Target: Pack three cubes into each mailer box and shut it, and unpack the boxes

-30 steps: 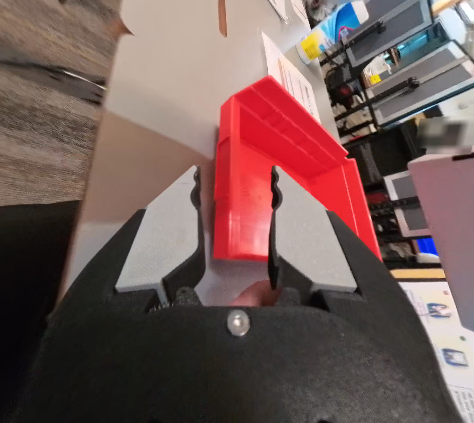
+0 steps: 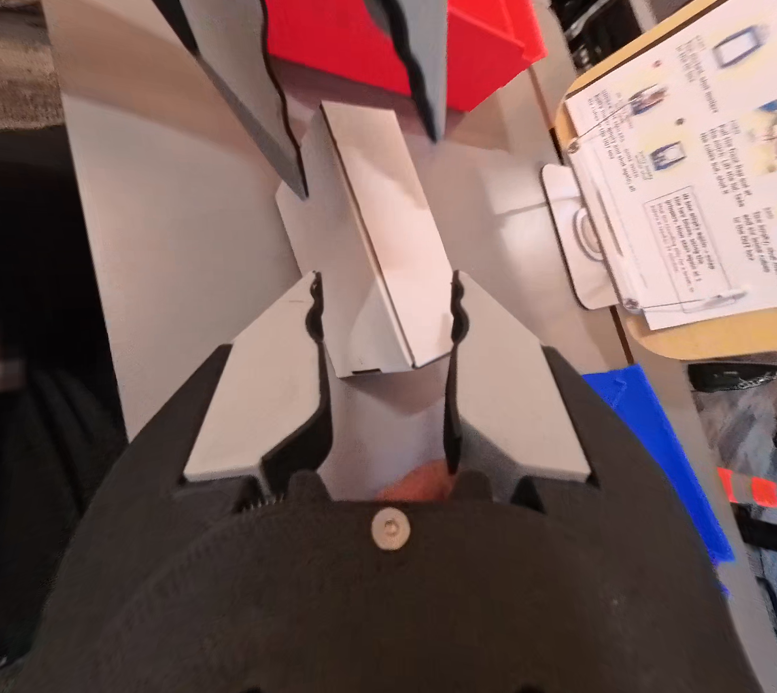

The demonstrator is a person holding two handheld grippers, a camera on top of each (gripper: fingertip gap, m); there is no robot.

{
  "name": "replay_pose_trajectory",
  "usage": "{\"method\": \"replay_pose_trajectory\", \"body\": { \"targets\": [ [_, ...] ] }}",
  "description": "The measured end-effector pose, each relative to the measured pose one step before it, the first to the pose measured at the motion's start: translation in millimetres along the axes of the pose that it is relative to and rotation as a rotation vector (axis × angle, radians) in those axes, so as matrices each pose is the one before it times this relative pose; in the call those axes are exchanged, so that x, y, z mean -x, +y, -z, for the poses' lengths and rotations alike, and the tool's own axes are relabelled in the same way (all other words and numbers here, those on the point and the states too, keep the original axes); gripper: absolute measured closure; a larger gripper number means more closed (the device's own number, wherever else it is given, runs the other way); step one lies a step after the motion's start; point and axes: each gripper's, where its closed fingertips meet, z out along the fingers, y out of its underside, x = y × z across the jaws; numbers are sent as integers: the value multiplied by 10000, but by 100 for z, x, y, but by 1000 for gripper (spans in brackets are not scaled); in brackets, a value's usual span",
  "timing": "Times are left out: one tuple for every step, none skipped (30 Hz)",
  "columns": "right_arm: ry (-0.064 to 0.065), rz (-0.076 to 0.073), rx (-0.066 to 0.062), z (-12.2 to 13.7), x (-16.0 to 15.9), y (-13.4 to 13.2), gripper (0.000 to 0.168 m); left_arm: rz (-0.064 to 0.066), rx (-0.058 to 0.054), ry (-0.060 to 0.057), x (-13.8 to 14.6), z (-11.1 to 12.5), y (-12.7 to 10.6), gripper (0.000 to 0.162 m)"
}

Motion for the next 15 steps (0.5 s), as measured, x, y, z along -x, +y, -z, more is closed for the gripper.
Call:
{"method": "replay_pose_trajectory", "body": {
  "targets": [
    [-316,36,352,-889,168,449,113,346,-272,-203,247,875,-170,96],
    [-323,-48,289,-749,192,436,118,317,-186,-138,63,840,49,93],
    [-288,-60,253,-649,191,462,123,231,-97,-238,119,715,256,91],
    [-13,-14,12,-413,-132,130,119,170,-9,-417,324,553,482,91],
    [99,40,-58,-127,-236,5,127,191,82,-357,217,352,694,90],
    [-52,-18,-39,51,-32,-31,129,229,153,-227,16,129,829,87],
    [-129,-98,-8,51,90,-33,128,274,177,-192,-17,-134,887,84],
    [-68,-71,-1,7,5,-11,128,267,179,-162,-31,-353,878,83],
    [-13,8,-9,-13,-59,13,130,267,159,-162,30,-547,818,82],
    [-29,34,1,12,-44,6,130,258,154,-111,21,-706,747,81],
    [-67,14,33,19,-24,0,131,253,141,-96,51,-791,641,80],
    [-94,-6,67,28,-11,7,132,252,138,-151,190,-833,514,80],
    [-109,4,87,37,-12,19,132,237,94,-142,260,-800,353,77],
    [-118,30,92,17,5,-4,132,232,-50,91,-44,-701,74,69],
    [-78,61,103,11,-52,11,133,183,-147,319,-361,-597,-45,68]
  ]
}}
